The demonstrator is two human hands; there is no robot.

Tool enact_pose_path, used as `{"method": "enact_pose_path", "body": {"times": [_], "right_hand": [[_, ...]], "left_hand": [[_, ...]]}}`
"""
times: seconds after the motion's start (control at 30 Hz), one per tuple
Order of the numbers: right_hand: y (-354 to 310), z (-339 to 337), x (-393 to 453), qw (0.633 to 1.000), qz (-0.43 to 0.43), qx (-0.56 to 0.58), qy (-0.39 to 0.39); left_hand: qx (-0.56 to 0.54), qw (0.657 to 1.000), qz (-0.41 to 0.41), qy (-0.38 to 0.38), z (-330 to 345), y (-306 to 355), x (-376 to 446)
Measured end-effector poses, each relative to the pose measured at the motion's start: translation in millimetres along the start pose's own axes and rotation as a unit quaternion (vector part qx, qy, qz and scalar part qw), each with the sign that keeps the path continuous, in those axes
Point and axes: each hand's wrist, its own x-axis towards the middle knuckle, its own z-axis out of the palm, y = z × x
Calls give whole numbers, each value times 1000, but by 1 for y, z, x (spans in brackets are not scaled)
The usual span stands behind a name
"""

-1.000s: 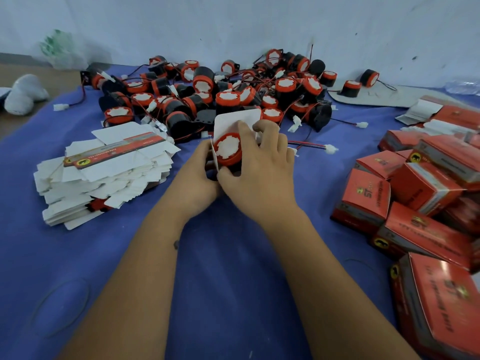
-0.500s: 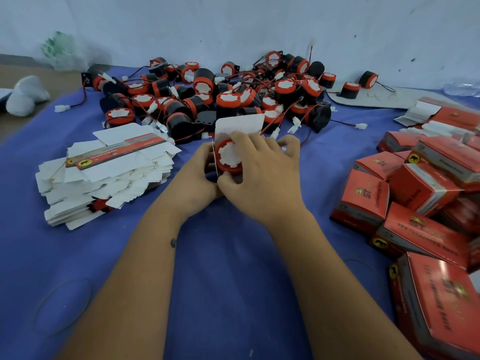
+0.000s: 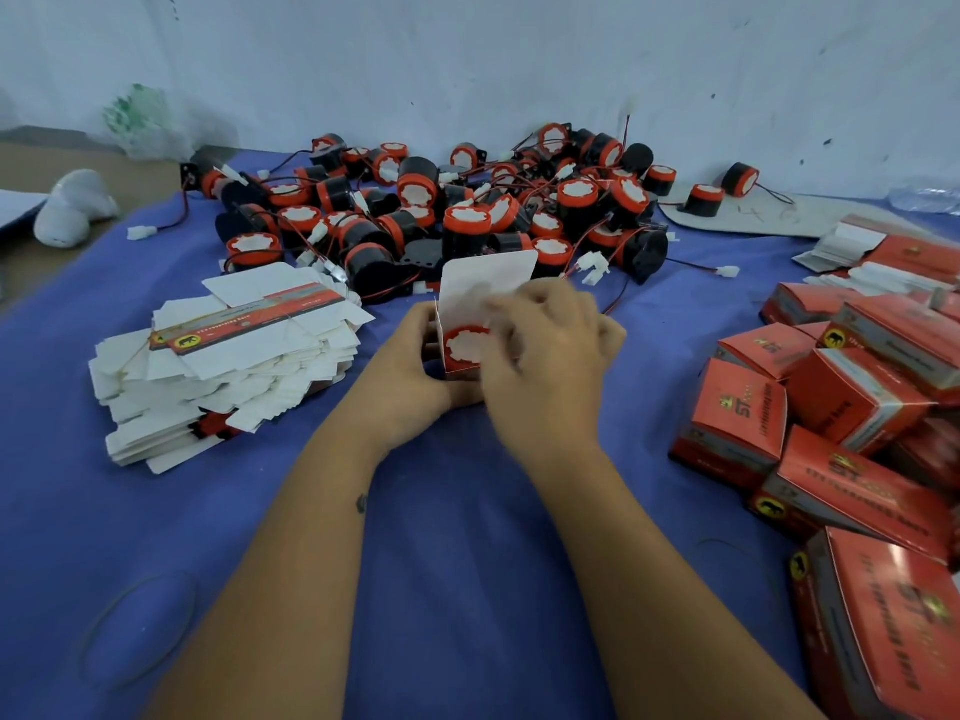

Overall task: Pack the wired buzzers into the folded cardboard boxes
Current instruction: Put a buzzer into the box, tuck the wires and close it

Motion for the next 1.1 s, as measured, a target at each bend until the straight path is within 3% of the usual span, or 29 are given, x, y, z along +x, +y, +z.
{"method": "enact_pose_path", "body": {"times": [0.03, 0.1, 0.2, 0.27, 0.3, 0.37, 0.43, 0.53, 0.6, 0.73, 0.8, 0.93, 1.1], "right_hand": [[0, -3, 3, 992, 64, 96, 57], [5, -10, 11, 925, 239, 266, 129], [23, -17, 22, 806, 452, 362, 120], [32, -22, 28, 742, 488, 448, 100], [34, -24, 31, 732, 477, 475, 100], [33, -26, 36, 763, 425, 476, 100], [24, -25, 37, 829, 352, 419, 120], [6, -25, 30, 922, 193, 306, 135], [-3, -23, 23, 960, 86, 245, 107], [-9, -13, 14, 979, -117, 153, 62], [-15, -7, 9, 977, -165, 132, 32], [-14, -7, 9, 980, -173, 95, -2], [9, -21, 17, 994, -110, -1, -22]], "left_hand": [[-3, 1000, -2, 0, 0, 0, 0], [0, 1000, -3, -10, -2, 0, -1], [0, 999, -15, -43, -5, 2, -1], [0, 998, -18, -57, -5, 3, -1], [1, 998, -18, -59, -5, 4, -1], [1, 998, -18, -59, -4, 4, 0], [4, 998, -16, -54, -3, 3, 0], [4, 999, -5, -49, -1, 4, 0], [4, 999, 4, -54, 0, 3, 0], [17, 997, 17, -68, -1, -1, 3], [45, 998, 29, -44, 1, -1, 4], [57, 997, 34, -29, -1, 0, 2], [9, 1000, 4, -17, -2, 1, 0]]}}
